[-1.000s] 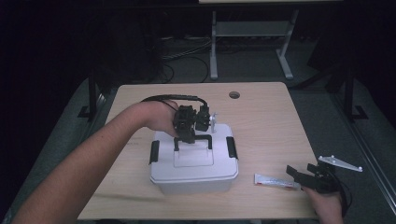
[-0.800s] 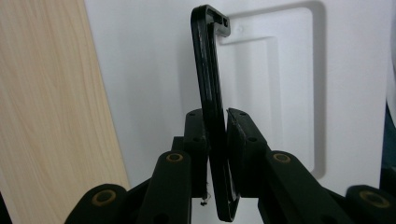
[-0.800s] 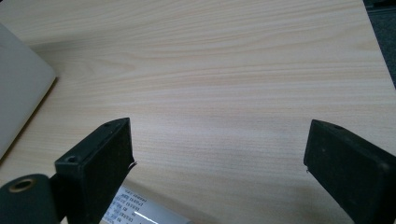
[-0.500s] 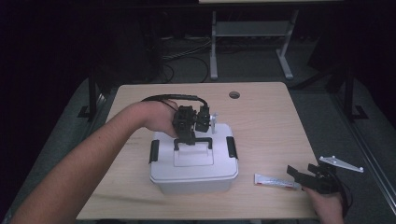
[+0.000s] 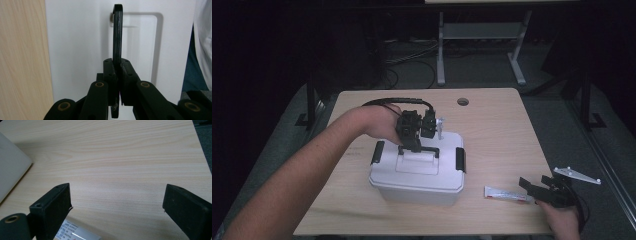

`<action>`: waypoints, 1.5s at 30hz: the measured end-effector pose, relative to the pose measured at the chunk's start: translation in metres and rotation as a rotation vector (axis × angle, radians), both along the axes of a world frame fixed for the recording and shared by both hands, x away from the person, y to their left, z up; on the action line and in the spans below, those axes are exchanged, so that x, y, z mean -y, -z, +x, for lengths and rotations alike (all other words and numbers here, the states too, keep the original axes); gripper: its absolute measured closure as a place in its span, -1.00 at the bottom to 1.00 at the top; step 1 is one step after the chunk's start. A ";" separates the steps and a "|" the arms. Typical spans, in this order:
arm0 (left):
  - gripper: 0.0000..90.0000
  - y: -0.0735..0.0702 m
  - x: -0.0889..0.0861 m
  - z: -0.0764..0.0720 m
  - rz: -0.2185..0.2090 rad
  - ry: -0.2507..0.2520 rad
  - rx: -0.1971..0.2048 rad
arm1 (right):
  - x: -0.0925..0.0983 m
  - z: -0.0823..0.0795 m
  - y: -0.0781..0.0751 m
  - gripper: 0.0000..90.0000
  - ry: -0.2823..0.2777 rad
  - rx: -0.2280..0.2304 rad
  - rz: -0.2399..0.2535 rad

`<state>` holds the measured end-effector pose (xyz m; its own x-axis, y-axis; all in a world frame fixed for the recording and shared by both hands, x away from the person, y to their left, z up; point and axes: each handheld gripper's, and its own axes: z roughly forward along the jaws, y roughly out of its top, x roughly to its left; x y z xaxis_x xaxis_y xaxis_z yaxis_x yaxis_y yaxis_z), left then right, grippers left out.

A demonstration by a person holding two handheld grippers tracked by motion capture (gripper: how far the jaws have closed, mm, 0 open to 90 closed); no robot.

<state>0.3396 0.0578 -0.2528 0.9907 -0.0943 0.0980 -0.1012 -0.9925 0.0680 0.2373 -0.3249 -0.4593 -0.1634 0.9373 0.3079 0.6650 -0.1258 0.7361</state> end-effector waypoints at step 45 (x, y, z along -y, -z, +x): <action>0.88 -0.034 -0.035 -0.001 -0.073 -0.083 0.036 | -0.001 0.000 0.001 -0.83 -0.010 -0.008 -0.004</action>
